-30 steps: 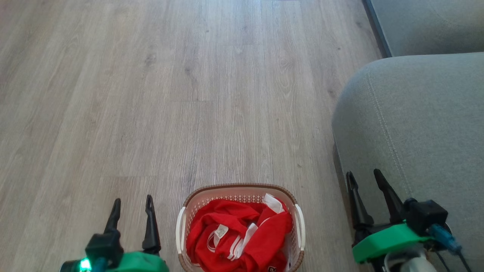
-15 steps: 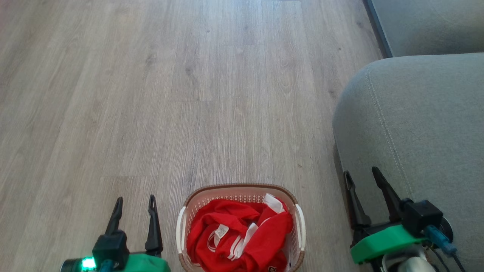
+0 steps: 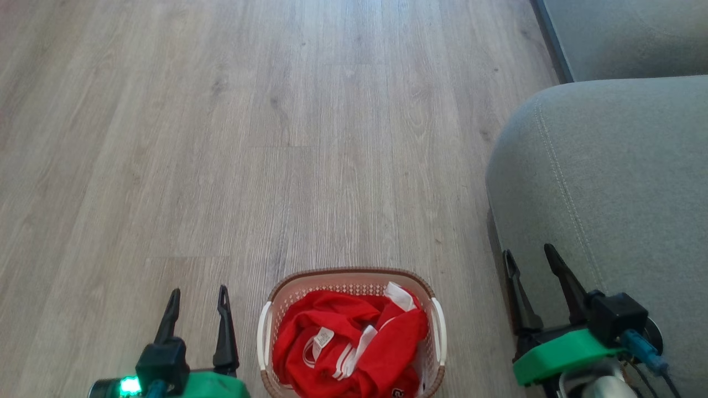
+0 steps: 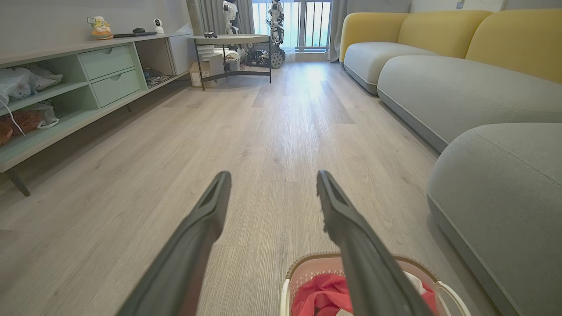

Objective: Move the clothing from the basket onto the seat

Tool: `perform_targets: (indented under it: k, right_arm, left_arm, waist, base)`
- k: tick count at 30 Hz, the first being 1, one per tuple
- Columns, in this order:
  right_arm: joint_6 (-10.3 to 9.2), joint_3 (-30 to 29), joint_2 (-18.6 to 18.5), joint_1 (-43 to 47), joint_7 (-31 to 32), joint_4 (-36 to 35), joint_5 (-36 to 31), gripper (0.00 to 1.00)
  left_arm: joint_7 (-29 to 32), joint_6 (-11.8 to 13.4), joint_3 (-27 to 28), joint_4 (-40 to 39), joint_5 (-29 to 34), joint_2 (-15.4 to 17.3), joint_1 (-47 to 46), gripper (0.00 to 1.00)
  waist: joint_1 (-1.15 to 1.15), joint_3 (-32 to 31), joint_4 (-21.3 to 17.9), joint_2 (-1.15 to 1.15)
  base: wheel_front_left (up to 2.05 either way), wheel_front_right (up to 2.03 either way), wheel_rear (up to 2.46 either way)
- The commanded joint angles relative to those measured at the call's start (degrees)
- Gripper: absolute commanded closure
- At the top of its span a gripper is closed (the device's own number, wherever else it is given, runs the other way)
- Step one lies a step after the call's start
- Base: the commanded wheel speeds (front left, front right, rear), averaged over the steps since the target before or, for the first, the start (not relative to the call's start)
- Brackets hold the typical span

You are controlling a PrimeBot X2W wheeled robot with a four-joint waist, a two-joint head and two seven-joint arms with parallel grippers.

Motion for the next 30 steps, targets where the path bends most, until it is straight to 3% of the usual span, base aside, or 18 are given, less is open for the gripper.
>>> perform_targets:
  k: [1,9,15,23,30]
  right_arm:
    - [-0.01,1.42,-0.78,-1.27,-0.6,-1.94,-0.1,0.0]
    - [-0.01,0.75,-0.78,-1.58,-0.6,-2.4,-0.2,0.0]
    - [-0.01,-1.09,-0.78,-3.52,-0.6,-4.03,-0.81,0.0]
    - [-0.01,-3.93,-0.78,-8.74,-0.6,-6.11,-2.46,0.0]
    - [-0.01,-5.51,-0.78,-13.83,-0.6,-8.08,-4.05,0.0]
  left_arm:
    - [-0.71,0.39,1.53,-1.86,-0.4,0.17,-1.1,0.0]
    - [-0.71,-0.15,-0.28,-1.09,-0.27,0.16,-2.04,0.0]
    - [-0.71,-1.25,-3.0,1.67,0.5,0.16,-6.0,0.0]
    - [-0.71,-2.8,-8.26,10.7,1.86,0.16,-16.01,0.0]
    - [-0.71,-4.34,-15.04,24.04,1.14,0.16,-26.66,0.0]
  waist:
    - [0.0,0.09,0.01,0.0]
    - [0.0,1.87,0.16,0.0]
    - [0.0,7.18,0.43,0.0]
    - [0.0,17.45,-0.05,0.0]
    - [0.0,27.31,-0.61,0.0]
  base:
    - [0.0,0.0,0.0]
    - [0.0,0.0,0.0]
    - [0.0,0.0,0.0]
    - [0.0,0.0,0.0]
    - [0.0,0.0,0.0]
